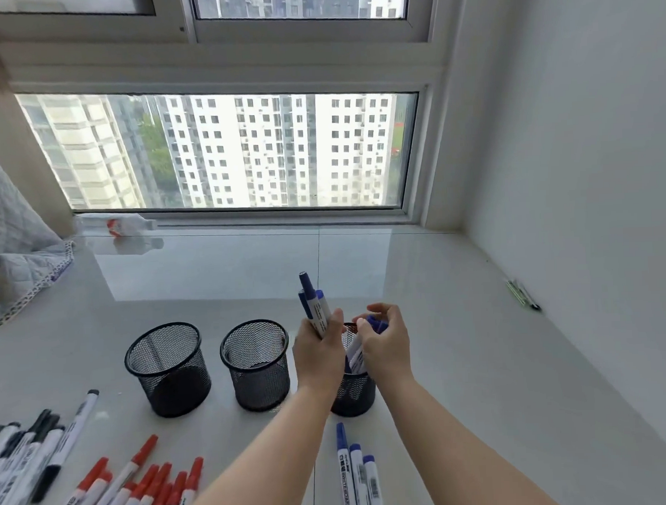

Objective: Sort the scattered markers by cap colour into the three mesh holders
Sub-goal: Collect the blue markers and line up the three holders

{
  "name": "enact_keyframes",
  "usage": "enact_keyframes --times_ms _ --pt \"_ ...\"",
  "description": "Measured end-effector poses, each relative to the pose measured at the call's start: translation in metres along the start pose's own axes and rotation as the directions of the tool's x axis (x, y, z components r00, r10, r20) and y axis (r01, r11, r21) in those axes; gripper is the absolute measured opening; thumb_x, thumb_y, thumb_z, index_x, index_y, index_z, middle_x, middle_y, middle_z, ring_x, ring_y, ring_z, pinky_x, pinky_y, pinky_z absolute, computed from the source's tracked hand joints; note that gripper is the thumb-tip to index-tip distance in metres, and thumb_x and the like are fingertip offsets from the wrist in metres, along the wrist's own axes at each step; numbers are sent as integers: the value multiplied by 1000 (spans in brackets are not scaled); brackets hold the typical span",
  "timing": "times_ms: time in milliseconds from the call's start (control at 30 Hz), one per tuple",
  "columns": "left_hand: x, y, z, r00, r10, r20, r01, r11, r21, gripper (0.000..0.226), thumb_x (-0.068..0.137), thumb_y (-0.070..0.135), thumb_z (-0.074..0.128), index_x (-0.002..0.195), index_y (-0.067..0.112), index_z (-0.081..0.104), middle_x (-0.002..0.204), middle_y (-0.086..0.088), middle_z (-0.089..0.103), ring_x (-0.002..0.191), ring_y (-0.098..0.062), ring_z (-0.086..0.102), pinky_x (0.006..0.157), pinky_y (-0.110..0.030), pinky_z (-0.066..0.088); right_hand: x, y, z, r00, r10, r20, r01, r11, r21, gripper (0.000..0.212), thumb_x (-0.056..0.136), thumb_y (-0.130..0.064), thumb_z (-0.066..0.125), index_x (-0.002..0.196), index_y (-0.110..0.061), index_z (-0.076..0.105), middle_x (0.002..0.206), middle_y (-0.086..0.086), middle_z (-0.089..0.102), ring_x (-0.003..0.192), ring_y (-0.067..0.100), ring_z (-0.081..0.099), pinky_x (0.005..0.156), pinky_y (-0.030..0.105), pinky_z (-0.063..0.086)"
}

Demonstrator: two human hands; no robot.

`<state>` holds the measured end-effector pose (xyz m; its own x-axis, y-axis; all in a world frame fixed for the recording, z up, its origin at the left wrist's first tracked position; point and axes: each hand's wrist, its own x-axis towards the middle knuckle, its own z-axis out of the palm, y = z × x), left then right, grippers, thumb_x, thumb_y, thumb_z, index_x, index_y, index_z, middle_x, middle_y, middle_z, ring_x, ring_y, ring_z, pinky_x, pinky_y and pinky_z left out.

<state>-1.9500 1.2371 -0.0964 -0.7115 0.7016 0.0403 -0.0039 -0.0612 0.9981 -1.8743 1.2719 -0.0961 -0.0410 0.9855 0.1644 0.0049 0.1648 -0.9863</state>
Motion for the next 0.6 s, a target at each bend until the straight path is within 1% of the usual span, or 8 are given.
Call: enact_keyframes --times_ms 67,200,267,333,433,500,533,600 --pt "1 -2 1 1000 10 -3 -9 999 30 21 82 33 63 71 19 52 64 0 56 59 -18 50 60 -33 41 1 0 1 1000 -24 0 24 999 -34 20 87 -6 55 87 -25 49 84 -7 59 77 3 57 63 7 43" --pt "4 -2 2 1000 21 0 -21 991 131 26 82 35 63 66 20 50 60 2 52 53 -13 47 51 -25 36 4 3 2 997 -70 -17 68 993 -98 16 87 -7 55 83 -22 52 78 -10 57 72 1 55 59 1 40" --pt "3 0 1 1000 -2 14 0 991 133 27 82 36 63 67 18 50 62 0 54 55 -16 49 54 -28 39 4 3 1 997 -81 -12 79 991 -107 15 88 -7 54 82 -21 54 77 -10 58 71 1 54 59 2 40" --pt "3 1 -1 998 -54 41 48 990 132 26 82 37 63 67 18 52 63 -1 55 59 -19 51 62 -33 42 4 3 0 997 -72 -5 70 991 -116 15 88 -7 53 82 -21 55 77 -10 58 71 1 54 59 3 40" --pt "3 7 -9 980 -155 121 142 984 111 16 81 31 66 71 19 59 64 1 56 62 -16 52 63 -30 42 0 -3 -4 998 -14 68 24 987 -156 14 88 -12 54 82 -24 55 79 -10 58 73 4 53 59 8 41" --pt "1 12 -15 964 -190 187 180 981 68 7 80 24 68 76 21 62 70 2 60 67 -13 55 62 -25 43 -5 -9 -10 995 27 94 -12 987 -161 8 88 -15 54 87 -23 56 83 -9 59 79 10 55 64 13 41" --pt "-1 14 -18 961 -179 209 168 983 70 6 79 23 68 78 21 63 73 2 61 70 -12 56 65 -25 43 -9 -13 -14 996 43 81 -31 988 -150 8 88 -15 53 90 -22 56 87 -7 59 84 12 55 70 18 43" --pt "-6 17 -26 966 -113 232 78 985 154 8 80 24 68 82 22 61 78 4 61 78 -14 58 71 -27 43 -19 -20 -23 999 46 16 -43 989 -139 13 87 -12 51 95 -21 53 97 -3 58 95 15 54 83 29 46"
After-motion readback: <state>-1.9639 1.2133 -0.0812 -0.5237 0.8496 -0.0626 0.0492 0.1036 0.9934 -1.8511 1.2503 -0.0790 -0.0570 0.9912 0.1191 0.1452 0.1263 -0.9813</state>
